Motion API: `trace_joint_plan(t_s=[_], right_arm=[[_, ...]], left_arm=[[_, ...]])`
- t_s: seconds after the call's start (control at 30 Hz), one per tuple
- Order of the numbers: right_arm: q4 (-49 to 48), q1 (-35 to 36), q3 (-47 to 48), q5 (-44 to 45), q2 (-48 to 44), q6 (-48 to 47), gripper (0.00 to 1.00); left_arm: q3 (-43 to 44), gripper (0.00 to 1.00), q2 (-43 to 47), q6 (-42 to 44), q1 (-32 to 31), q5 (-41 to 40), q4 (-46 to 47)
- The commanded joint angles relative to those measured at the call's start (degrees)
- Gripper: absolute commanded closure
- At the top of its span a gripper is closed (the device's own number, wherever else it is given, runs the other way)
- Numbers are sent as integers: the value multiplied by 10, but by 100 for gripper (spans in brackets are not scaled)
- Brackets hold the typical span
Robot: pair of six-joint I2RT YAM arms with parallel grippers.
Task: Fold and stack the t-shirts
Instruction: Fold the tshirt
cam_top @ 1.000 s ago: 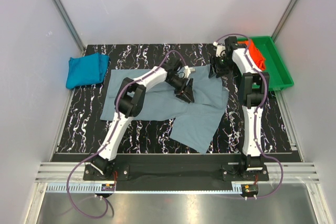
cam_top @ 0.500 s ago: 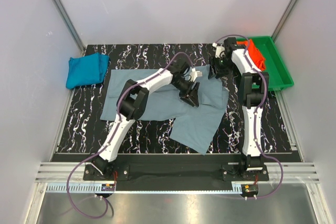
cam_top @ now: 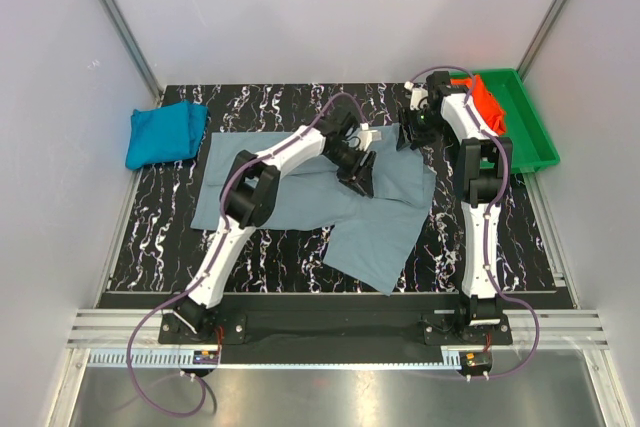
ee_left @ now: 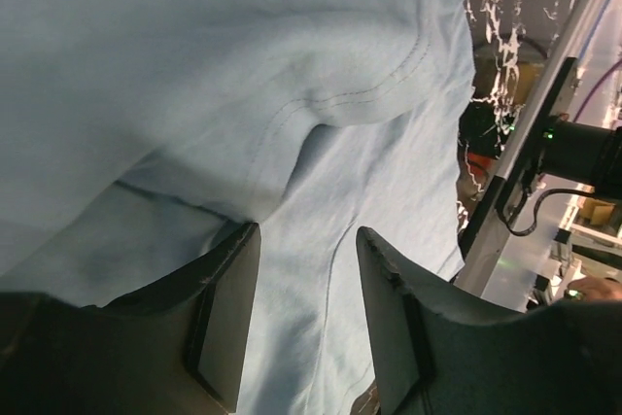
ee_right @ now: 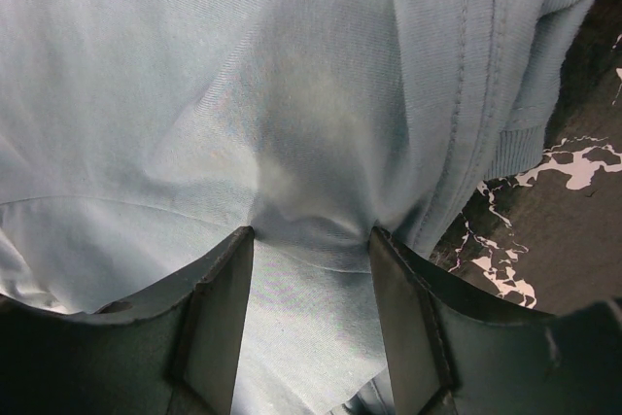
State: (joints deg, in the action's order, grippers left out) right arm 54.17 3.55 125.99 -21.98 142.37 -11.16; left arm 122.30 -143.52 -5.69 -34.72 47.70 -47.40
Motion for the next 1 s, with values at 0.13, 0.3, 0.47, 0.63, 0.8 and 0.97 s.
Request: trace_joint_plan(t_s=[0.13, 0.3, 0.47, 0.63, 0.8, 0.97], right_arm=[[-2, 6, 0, 4, -17, -8, 42], [-3, 6, 3, 4, -14, -8, 42], [-2, 7, 7, 4, -12, -6, 42], [-2, 7, 0, 6, -15, -9, 42], [-3, 5, -1, 7, -17, -10, 42], [-3, 6, -2, 7, -15, -10, 42]], left_arm=[[48, 51, 2, 26, 8, -33, -7], [45, 51, -1, 27, 9, -33, -6], [44, 51, -13, 26, 9, -31, -6], [45, 58, -25, 25, 8, -26, -3], [47, 64, -33, 25, 9, -24, -2], [47, 74, -32, 27, 9, -24, -2]])
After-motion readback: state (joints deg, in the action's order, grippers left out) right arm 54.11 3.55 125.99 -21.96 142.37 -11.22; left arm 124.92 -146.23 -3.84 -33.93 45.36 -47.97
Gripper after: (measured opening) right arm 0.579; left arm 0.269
